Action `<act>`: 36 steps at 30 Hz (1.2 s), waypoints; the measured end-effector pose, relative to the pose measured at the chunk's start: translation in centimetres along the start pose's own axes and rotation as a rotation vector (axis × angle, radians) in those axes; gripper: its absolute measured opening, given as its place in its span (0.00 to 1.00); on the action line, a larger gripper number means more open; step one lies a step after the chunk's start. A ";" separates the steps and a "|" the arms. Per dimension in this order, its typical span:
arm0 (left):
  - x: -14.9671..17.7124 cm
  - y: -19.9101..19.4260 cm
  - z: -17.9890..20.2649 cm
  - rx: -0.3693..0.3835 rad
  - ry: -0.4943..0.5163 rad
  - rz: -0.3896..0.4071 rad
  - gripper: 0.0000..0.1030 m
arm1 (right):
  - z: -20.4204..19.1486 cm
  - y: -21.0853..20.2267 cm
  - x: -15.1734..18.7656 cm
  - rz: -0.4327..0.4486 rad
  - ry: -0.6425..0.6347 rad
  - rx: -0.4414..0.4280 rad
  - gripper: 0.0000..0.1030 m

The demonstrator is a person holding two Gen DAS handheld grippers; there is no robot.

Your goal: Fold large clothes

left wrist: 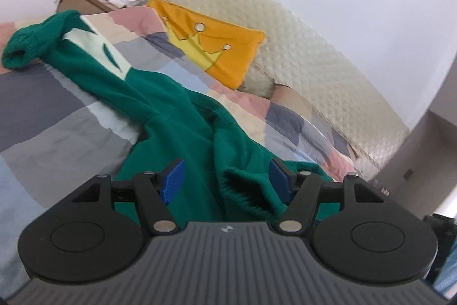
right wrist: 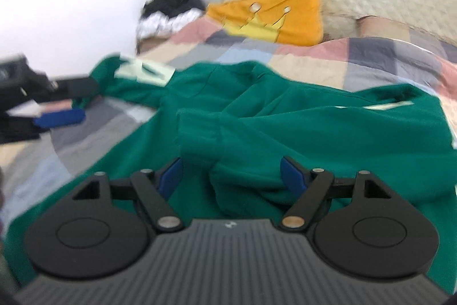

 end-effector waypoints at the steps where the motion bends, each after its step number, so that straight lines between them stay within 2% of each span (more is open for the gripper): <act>1: 0.1 0.1 0.4 0.006 0.018 0.000 0.67 | 0.7 -0.7 0.3 0.013 0.047 -0.004 0.74; 4: 0.4 0.6 2.1 0.031 0.078 -0.008 0.67 | 2.8 -2.4 1.3 0.063 0.183 -0.051 0.74; 7: 1.0 1.8 3.9 0.037 0.145 -0.019 0.65 | 4.2 -2.6 1.5 0.069 0.212 0.007 0.74; 10: 1.5 3.5 5.5 0.043 0.195 -0.043 0.55 | 5.4 -2.2 1.2 0.088 0.228 0.062 0.73; 14: 2.6 6.0 6.9 0.044 0.259 -0.083 0.39 | 6.9 -0.9 0.9 0.116 0.276 0.095 0.67; 16: 3.6 7.1 7.0 0.052 0.284 -0.119 0.36 | 7.7 0.1 1.1 0.110 0.307 0.101 0.63; 19: 5.1 9.1 6.6 -0.032 0.329 -0.184 0.29 | 8.3 1.7 1.7 0.080 0.322 0.140 0.61; 25: 6.4 12.7 4.5 -0.094 0.250 -0.304 0.29 | 8.7 5.0 4.6 -0.024 0.235 0.201 0.58; 29: 6.8 13.8 3.4 -0.180 0.276 -0.332 0.28 | 8.6 5.4 5.1 -0.007 0.220 0.209 0.58; 31: 6.7 13.9 3.0 -0.186 0.261 -0.331 0.28 | 8.5 5.3 5.2 -0.004 0.214 0.212 0.58; 34: 6.7 13.3 3.3 -0.225 0.304 -0.310 0.28 | 8.4 4.9 4.9 0.000 0.225 0.215 0.58; 36: 6.4 12.6 3.5 -0.222 0.300 -0.301 0.28 | 8.4 4.0 4.9 0.012 0.259 0.206 0.58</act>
Point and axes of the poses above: each gripper's, at about its wrist camera, not at the fingertips, and y roughly the way its jaws point, z to its right, x to its underside, the point moved 2 cm from there along y, roughly the way its jaws point, and after that the axes turned 6 degrees about -z, right-handed, at the moved point
